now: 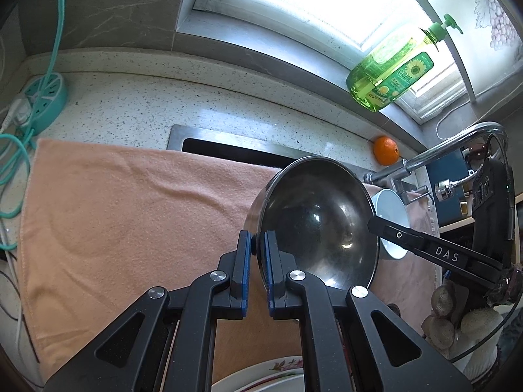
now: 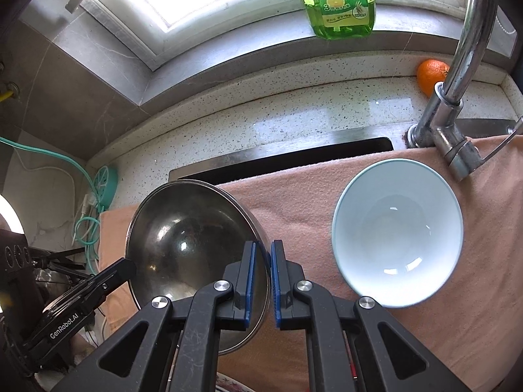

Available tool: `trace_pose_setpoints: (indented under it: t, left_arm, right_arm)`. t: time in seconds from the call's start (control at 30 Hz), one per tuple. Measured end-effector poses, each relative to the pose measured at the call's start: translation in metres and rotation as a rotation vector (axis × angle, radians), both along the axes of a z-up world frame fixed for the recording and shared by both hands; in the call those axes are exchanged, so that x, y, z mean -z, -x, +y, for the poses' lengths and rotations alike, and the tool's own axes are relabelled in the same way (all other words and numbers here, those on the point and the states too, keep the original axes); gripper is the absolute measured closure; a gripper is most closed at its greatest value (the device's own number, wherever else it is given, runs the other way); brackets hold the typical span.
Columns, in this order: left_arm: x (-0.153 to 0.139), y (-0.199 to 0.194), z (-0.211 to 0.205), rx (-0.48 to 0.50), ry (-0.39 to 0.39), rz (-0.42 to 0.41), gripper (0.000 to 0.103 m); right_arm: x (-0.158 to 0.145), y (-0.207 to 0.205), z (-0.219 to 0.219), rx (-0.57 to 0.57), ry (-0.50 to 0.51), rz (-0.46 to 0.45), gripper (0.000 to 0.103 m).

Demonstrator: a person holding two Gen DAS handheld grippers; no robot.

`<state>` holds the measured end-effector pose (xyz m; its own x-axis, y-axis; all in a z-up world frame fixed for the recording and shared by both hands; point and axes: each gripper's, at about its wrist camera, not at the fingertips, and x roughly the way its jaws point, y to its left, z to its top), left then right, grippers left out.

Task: Organize plates and bowls
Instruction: 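Lift the steel bowl with both tools and carry it toward the plate stack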

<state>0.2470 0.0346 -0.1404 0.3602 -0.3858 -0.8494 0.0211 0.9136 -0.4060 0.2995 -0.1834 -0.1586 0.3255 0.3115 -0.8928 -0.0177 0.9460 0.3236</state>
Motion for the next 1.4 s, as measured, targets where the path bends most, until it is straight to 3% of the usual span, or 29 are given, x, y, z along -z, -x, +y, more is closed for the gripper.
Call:
trace_pose_setpoints:
  t: [0.67,1.4]
  left_arm:
    - [0.002,0.037,0.027,-0.042,-0.002,0.027,0.097]
    - [-0.001,0.052,0.056,-0.094,-0.016,0.025,0.097]
  right_arm:
    - [0.000,0.033,0.024,-0.044,-0.031,0.016,0.094]
    - [0.012,0.056,0.057,-0.107,-0.051,0.053,0.094]
